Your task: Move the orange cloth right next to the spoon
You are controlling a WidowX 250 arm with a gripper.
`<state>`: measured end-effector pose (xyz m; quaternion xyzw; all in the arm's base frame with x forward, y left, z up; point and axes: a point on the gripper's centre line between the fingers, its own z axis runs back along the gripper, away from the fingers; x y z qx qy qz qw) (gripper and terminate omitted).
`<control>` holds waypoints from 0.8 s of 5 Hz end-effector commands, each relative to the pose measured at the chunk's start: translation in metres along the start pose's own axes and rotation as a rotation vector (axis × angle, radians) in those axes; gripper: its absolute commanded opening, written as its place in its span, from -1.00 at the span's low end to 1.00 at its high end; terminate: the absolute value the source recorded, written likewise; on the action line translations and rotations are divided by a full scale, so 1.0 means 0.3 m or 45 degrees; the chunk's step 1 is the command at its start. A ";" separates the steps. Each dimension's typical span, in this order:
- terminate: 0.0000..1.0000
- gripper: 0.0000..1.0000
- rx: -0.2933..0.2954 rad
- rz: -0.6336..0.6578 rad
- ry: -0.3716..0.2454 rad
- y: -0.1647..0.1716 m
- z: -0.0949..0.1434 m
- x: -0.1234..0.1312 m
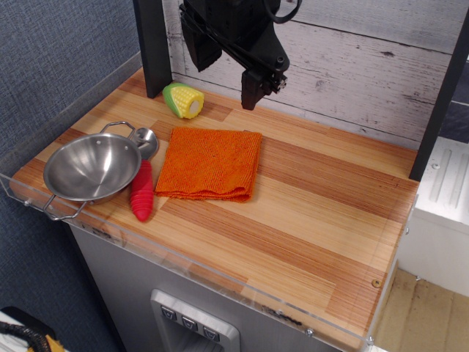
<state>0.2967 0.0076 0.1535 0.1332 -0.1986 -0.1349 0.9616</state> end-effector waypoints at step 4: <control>1.00 1.00 0.014 0.007 -0.050 0.002 0.039 -0.008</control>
